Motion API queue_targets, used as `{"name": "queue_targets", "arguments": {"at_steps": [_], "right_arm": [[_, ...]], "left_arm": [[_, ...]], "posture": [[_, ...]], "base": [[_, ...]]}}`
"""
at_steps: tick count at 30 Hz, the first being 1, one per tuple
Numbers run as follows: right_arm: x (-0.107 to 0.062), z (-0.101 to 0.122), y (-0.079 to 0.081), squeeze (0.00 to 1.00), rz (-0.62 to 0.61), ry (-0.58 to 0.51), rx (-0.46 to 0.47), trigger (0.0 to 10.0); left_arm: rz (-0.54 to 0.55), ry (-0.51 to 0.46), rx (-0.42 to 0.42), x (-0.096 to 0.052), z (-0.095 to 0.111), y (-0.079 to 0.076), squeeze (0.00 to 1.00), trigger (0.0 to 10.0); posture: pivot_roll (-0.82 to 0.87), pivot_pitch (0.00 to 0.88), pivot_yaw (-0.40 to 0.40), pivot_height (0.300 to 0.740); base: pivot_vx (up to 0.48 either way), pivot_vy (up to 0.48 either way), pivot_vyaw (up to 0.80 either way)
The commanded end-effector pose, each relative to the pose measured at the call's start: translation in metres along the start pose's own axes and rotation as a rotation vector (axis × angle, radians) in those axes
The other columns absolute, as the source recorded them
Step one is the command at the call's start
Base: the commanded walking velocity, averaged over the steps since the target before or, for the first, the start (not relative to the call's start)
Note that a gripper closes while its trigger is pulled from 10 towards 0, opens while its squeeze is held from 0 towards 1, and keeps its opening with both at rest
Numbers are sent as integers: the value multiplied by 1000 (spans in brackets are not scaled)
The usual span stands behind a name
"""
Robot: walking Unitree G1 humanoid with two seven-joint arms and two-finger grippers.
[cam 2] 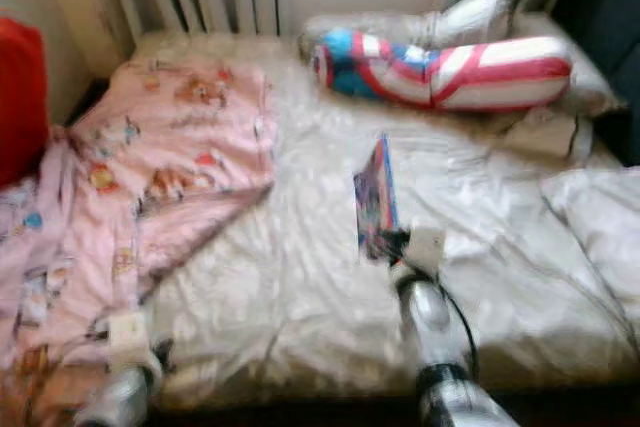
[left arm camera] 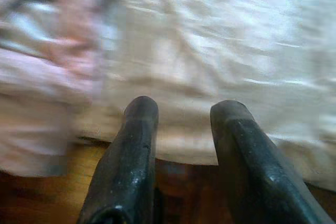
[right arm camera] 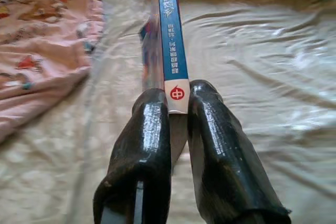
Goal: Clean up the room
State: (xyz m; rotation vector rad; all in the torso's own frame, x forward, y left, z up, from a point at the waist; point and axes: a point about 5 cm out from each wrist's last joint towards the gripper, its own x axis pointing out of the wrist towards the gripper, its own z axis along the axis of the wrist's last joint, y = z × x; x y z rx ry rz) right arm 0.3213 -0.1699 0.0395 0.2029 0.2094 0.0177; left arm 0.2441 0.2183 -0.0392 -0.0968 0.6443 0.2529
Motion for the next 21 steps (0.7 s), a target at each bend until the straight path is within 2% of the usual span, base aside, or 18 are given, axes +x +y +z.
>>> {"name": "queue_targets", "arguments": {"at_steps": [1,21], "right_arm": [[5,14,6,0,20,-66,-1,10000],[6,13,8,0,21,-56,-25,10000]], "left_arm": [[13,27,11,-2,-7,5,0,10000],[9,26,16,-2,-7,3,0,10000]], "posture": [[-116,53,-64,740],[-119,59,-66,740]], "base": [[0,-334,0],[0,-335,0]]}}
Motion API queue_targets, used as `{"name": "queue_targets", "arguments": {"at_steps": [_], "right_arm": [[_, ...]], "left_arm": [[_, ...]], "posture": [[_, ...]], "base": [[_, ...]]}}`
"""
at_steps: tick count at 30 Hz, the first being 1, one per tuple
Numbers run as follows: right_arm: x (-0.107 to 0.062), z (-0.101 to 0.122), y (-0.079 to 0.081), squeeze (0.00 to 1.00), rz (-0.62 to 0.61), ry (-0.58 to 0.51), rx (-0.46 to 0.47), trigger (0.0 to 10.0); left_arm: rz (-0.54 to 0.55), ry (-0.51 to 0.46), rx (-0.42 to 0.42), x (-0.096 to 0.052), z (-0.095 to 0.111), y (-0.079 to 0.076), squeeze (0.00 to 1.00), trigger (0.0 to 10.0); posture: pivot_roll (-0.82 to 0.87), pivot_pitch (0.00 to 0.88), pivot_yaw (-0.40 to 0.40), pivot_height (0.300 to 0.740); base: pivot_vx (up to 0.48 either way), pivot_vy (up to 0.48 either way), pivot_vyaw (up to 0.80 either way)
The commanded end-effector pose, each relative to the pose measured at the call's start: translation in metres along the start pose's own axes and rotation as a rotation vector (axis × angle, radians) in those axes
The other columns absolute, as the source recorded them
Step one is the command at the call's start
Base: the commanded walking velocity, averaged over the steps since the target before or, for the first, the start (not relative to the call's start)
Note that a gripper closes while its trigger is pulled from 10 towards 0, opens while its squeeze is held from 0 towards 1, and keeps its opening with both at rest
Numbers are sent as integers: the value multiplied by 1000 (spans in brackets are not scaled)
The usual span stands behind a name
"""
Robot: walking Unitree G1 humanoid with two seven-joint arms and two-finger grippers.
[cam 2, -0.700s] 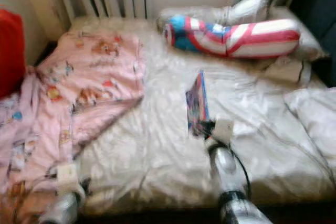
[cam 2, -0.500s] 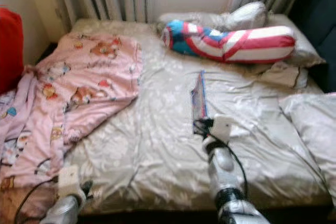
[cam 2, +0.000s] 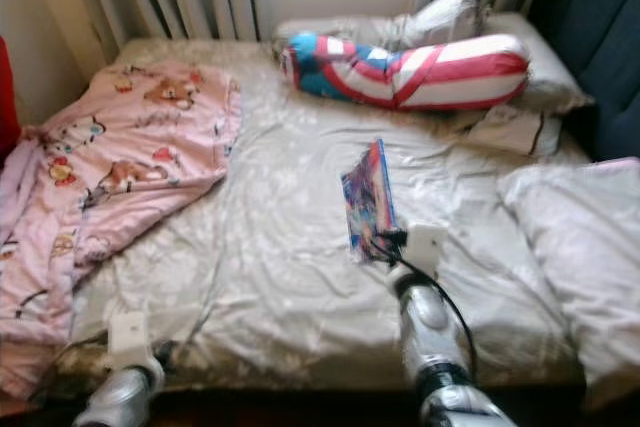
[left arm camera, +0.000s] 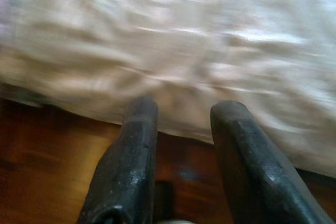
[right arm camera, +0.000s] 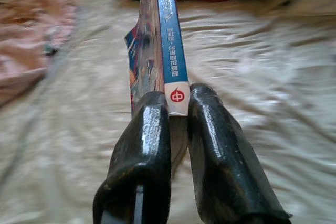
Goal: Clean up the room
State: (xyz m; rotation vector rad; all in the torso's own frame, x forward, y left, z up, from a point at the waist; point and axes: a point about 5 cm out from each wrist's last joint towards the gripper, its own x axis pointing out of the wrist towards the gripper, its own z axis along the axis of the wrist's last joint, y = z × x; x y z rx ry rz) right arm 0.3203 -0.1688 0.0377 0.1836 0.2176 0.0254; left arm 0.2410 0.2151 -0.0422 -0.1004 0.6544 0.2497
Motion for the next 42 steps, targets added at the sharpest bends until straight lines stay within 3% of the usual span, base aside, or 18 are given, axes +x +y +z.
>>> {"name": "queue_targets", "arguments": {"at_steps": [1,28,42], "right_arm": [[6,15,7,0,16,-65,-6,10000],[6,13,9,0,25,-53,-21,10000],[6,12,10,0,27,-49,-22,10000]], "left_arm": [[12,16,17,-1,-2,5,0,10000],[1,17,25,-1,-4,3,0,10000],[-2,16,31,-1,-3,1,0,10000]], "posture": [[-119,59,-66,740],[-121,42,-69,740],[-122,47,-69,740]], "base": [[0,-334,0],[0,-327,0],[0,0,0]]}}
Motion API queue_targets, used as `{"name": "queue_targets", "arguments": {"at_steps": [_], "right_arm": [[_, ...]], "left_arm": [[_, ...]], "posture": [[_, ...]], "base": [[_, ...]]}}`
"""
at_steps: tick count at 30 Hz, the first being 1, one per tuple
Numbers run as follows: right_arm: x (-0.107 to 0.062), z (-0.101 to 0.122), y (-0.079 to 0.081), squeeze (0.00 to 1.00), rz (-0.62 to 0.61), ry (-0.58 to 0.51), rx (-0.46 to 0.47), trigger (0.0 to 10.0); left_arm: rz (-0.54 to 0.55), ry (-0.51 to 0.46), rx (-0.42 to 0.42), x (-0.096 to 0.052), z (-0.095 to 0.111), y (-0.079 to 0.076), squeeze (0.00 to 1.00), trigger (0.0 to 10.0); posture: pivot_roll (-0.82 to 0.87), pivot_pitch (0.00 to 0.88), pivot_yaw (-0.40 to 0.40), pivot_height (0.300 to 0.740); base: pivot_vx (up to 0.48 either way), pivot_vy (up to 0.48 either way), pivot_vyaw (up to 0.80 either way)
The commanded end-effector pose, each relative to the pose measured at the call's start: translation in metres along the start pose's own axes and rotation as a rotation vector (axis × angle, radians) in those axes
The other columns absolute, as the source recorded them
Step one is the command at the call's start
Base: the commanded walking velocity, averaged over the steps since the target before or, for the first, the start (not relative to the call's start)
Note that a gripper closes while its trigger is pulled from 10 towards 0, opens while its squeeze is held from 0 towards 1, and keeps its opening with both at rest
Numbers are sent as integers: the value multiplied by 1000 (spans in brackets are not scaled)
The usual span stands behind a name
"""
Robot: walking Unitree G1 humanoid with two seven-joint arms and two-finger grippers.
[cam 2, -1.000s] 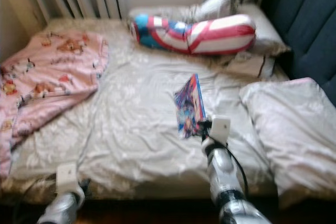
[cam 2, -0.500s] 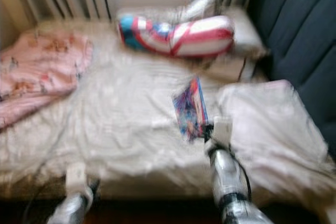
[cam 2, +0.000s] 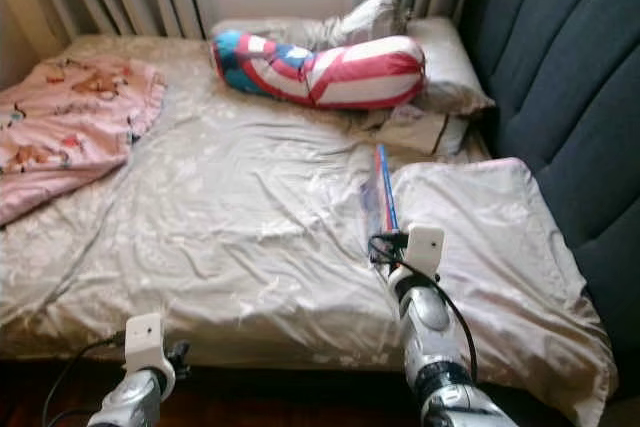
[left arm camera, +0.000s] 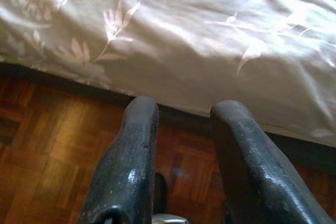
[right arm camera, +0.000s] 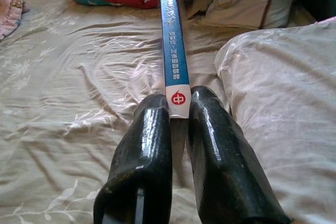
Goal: Clean up the room
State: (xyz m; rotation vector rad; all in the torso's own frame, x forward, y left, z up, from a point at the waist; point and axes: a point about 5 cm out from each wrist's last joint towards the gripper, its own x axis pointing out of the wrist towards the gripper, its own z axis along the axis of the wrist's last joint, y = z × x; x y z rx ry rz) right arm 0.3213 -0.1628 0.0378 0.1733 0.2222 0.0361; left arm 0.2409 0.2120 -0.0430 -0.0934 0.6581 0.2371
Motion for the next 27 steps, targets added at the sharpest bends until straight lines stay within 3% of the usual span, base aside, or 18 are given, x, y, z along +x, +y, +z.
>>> {"name": "queue_targets", "arguments": {"at_steps": [1,5,11,27], "right_arm": [[5,13,4,0,18,-55,-11,10000],[5,13,4,0,18,-53,-11,10000],[5,12,4,0,16,-51,-12,10000],[3,8,2,0,-2,-30,-20,10000]], "left_arm": [[8,13,20,0,-2,4,0,10000],[5,16,14,0,-2,3,0,10000],[0,18,17,0,-2,2,0,10000],[-28,9,36,0,-2,-3,0,10000]], "posture": [[-122,47,-69,740],[-122,49,-70,740],[-123,52,-70,740],[-124,56,-74,740]], "base": [[0,0,0],[0,0,0],[0,369,0],[0,0,0]]}}
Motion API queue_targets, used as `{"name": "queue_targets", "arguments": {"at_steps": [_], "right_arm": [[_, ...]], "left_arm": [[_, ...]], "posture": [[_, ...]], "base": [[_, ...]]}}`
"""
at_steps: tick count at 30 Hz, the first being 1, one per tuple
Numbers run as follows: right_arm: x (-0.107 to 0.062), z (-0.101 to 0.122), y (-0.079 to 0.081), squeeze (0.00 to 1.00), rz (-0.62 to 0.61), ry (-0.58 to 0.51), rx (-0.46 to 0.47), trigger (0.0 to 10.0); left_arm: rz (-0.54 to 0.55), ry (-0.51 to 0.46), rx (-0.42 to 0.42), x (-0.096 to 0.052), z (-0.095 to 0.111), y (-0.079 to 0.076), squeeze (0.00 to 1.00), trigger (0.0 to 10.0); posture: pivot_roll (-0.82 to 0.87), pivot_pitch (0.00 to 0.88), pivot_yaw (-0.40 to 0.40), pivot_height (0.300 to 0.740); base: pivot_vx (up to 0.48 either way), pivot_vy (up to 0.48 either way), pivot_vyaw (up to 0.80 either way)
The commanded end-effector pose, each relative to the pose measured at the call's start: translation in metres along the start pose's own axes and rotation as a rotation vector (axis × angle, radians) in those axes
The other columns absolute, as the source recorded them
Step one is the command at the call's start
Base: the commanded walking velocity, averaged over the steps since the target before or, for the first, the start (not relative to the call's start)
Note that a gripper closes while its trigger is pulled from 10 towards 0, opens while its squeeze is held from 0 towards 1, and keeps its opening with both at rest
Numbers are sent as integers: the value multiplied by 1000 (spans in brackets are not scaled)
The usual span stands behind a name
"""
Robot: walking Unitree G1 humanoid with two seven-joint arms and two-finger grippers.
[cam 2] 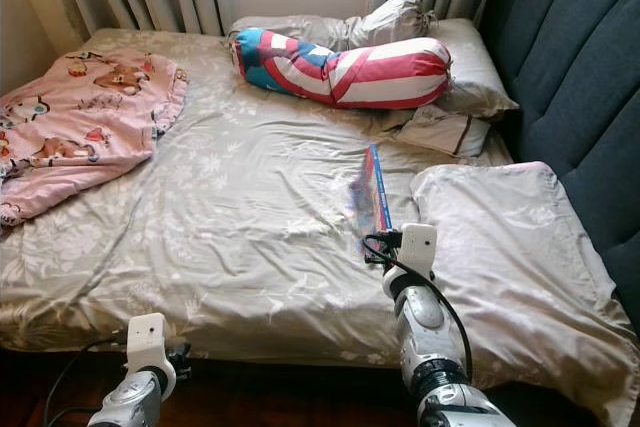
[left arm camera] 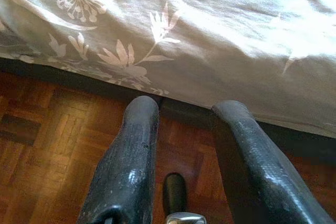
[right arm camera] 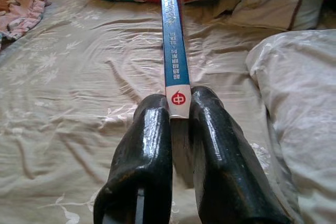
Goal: Clean up the room
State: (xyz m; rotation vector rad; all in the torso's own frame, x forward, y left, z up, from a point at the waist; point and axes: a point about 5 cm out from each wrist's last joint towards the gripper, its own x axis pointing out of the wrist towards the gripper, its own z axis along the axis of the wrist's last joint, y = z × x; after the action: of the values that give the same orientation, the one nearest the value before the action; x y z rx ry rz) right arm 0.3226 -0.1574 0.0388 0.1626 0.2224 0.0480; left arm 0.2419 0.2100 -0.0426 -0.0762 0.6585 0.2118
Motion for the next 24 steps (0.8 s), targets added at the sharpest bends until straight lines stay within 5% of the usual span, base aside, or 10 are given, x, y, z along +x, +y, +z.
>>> {"name": "queue_targets", "arguments": {"at_steps": [1,17,24], "right_arm": [[2,7,-5,0,-21,-23,-11,10000],[1,2,-4,0,-28,11,-20,10000],[2,2,-4,0,-27,13,-22,10000]], "left_arm": [[-11,10,12,-1,-3,-1,0,10000],[-20,5,13,0,-2,-3,0,10000],[-19,2,11,0,-1,-4,0,10000]], "posture": [[-124,57,-74,740],[-125,59,-76,740],[-126,61,-76,740]], "base": [[0,0,0],[0,0,0],[272,0,0]]}}
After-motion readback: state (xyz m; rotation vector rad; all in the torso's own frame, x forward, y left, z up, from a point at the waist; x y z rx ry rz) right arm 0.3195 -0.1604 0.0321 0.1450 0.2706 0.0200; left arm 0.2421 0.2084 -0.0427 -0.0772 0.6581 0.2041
